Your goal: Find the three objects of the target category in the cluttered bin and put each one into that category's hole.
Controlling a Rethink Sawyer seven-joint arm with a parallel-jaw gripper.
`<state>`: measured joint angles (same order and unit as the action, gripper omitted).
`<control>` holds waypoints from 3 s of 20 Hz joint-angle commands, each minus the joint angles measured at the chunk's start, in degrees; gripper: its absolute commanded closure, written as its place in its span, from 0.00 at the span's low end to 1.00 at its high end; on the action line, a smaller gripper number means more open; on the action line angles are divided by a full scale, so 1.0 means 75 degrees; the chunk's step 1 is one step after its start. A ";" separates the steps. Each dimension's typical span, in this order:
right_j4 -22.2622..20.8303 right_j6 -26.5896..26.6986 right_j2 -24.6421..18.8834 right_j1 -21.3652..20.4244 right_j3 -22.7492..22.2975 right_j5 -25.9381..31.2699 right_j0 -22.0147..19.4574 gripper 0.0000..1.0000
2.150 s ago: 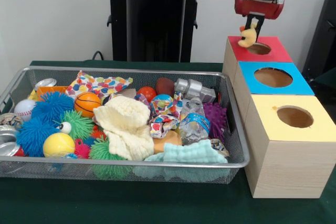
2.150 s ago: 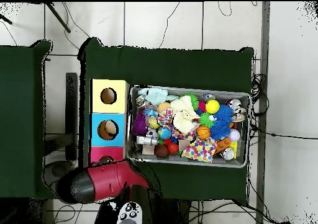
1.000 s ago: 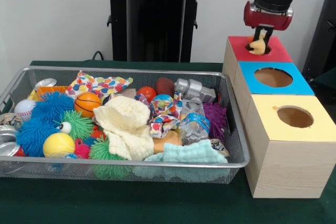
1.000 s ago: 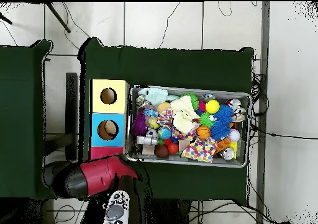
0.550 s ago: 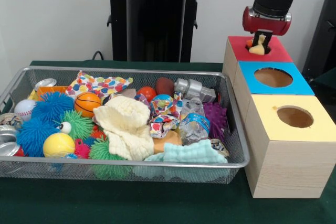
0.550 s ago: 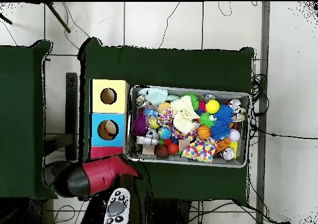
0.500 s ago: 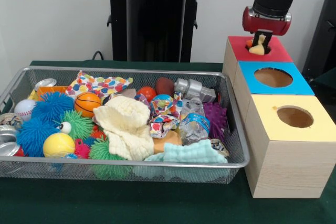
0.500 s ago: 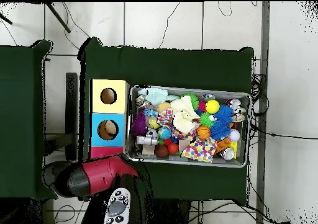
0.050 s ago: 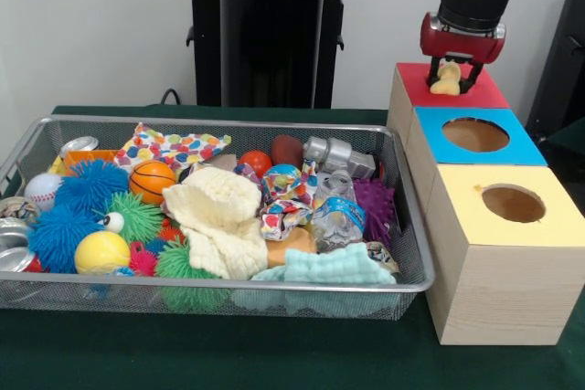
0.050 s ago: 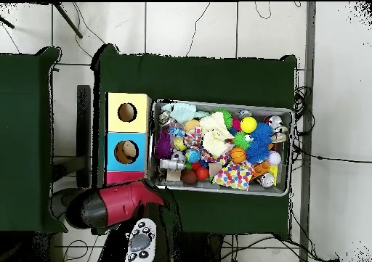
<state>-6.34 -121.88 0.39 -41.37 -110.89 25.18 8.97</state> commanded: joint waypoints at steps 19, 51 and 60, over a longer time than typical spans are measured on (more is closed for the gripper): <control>0.0581 -0.0980 -0.0049 -0.1073 0.0454 0.1094 -0.0142 0.00; 0.0754 -0.0882 -0.0074 -0.1354 0.0323 0.1086 -0.0309 1.00; 0.0831 -0.0750 -0.0192 -0.1321 0.0295 0.1014 -0.0475 1.00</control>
<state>-2.26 -121.88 0.82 -51.32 -111.33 29.67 8.11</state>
